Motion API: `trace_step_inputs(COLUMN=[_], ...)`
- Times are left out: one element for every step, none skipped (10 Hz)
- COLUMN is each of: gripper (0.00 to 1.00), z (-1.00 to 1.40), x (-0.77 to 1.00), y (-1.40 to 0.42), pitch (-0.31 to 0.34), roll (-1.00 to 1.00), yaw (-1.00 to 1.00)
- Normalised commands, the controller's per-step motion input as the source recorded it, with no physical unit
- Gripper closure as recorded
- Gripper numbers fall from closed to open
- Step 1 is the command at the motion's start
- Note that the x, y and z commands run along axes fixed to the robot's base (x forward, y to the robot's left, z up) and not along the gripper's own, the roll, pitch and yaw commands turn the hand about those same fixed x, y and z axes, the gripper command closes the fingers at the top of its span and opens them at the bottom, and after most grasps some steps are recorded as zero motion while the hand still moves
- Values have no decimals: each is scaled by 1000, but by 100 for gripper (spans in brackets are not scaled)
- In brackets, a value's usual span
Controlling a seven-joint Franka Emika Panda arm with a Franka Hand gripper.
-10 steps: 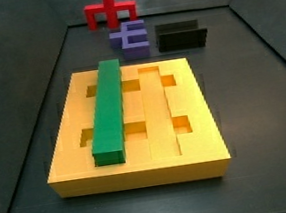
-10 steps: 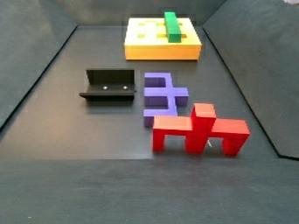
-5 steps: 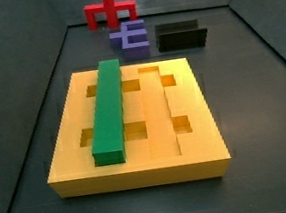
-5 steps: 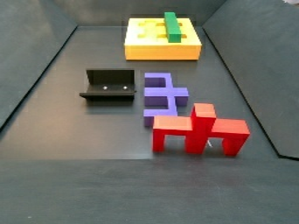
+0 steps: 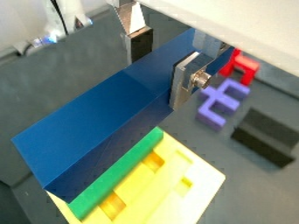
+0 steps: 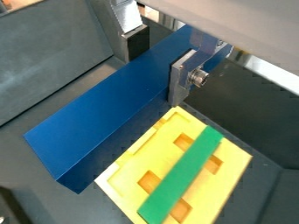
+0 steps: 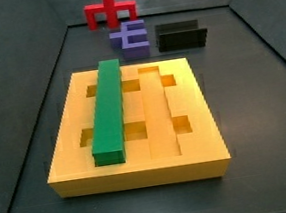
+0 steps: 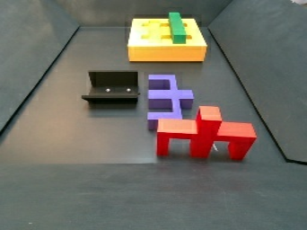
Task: Pick up the blue object. Move up. Move to above the board. Insert the blue object.
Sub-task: Insert the blue object.
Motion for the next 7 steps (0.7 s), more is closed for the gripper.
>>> trace_step_inputs(gripper=[100,100,100,100,100,100,100], z=[-1000,-994,-960,-903,-871,-697,-326], x=[686,623,206,63,0,-23,0], y=[-171,-140,-243,-280,-246,-177,-80], pitch=[0,0,0,-11,-49,-76,-13], roll=[94,139,176,207,217,156,57], yaw=[0,17,114,146,137,111,80])
